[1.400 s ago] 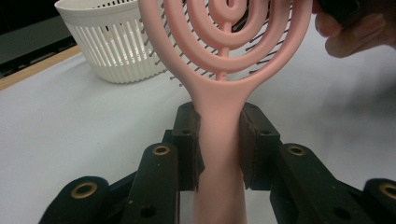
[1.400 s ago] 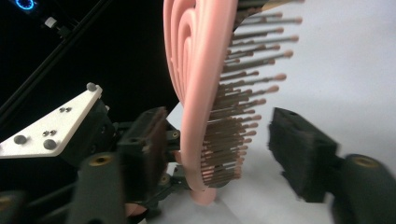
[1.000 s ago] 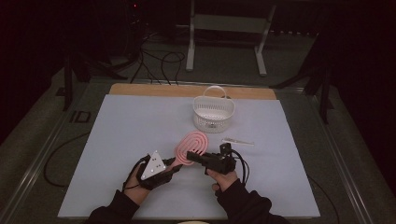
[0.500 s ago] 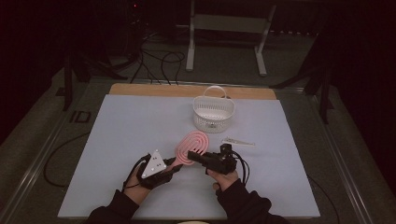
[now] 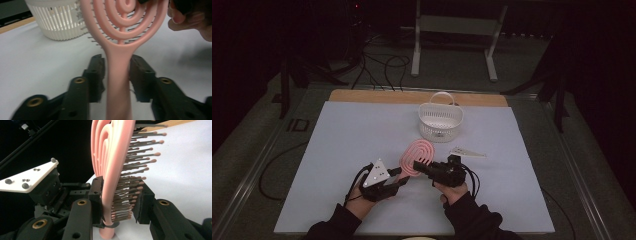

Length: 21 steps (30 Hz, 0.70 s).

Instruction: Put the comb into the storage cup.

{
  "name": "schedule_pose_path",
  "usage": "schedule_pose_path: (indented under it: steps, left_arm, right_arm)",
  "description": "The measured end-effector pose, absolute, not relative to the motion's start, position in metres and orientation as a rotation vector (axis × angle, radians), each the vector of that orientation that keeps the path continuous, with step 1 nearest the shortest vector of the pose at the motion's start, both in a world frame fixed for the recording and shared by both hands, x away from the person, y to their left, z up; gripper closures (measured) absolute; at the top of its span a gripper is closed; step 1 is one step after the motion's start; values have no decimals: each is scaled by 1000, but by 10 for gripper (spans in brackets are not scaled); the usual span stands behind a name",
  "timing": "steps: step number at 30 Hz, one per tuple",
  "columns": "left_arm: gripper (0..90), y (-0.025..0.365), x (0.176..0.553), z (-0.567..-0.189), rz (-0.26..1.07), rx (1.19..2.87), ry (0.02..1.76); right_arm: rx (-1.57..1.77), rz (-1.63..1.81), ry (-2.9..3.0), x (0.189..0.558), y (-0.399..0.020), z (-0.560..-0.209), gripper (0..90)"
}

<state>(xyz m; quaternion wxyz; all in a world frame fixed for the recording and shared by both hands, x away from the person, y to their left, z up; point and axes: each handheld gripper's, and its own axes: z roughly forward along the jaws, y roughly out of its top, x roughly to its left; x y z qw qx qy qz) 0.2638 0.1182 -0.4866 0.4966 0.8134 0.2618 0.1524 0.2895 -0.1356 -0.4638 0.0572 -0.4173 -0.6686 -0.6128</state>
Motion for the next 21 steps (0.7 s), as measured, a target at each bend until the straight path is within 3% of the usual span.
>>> schedule_pose_path:
  steps: [5,21]
  left_arm:
    - [449,120,267,-486,334,1966,686]
    - [181,120,270,-488,270,1979,737]
  right_arm:
    - [-1279,-1867,-2044,290,-138,-463,656]
    - [-1293,-1921,-2063,293,-149,-456,657]
